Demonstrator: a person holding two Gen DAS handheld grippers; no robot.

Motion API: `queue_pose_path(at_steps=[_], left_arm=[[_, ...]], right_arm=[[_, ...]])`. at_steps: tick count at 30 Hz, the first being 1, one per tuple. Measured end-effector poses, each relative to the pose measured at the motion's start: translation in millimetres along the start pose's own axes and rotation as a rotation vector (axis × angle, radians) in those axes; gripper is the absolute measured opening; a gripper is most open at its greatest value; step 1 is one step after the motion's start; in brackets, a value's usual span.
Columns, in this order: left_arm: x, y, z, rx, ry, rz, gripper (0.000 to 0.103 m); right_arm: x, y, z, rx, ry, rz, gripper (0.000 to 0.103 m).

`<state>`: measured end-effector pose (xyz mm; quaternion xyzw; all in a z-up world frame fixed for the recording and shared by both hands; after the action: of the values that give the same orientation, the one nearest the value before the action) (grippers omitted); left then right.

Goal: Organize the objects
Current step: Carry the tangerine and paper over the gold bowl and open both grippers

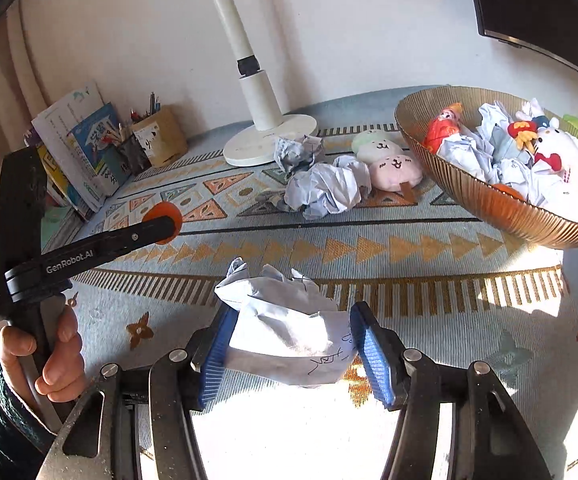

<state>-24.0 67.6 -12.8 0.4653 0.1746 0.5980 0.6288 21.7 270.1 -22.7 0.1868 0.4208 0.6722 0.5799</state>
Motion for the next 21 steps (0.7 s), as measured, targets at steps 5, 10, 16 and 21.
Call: queue_pose_path(at_steps=[5, 10, 16, 21], left_arm=[[-17.5, -18.8, 8.7, 0.022, 0.071, 0.008, 0.036], [-11.6, -17.6, 16.1, 0.071, 0.079, -0.048, 0.037], [-10.1, -19.7, 17.9, 0.07, 0.063, -0.052, 0.037], [-10.7, -19.4, 19.0, 0.075, 0.062, -0.048, 0.037]], right_arm=[[-0.4, -19.6, -4.4, -0.05, 0.013, -0.014, 0.06], [12.8, -27.2, 5.5, -0.06, 0.11, -0.164, 0.069], [15.6, -24.8, 7.7, -0.054, 0.095, -0.197, 0.069], [14.9, -18.8, -3.4, -0.06, 0.107, -0.238, 0.068]])
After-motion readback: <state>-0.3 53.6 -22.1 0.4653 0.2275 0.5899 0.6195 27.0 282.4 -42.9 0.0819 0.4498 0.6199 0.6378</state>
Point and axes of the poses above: each gripper's, at about its wrist camera, not at the fingertips, and z roughly against the way its jaws point, x to its right, y to its top, the point moved 4 cm from there along -z, roughly the way its jaws point, and after that the axes turned 12 degrees about x, right-handed, at the moved point
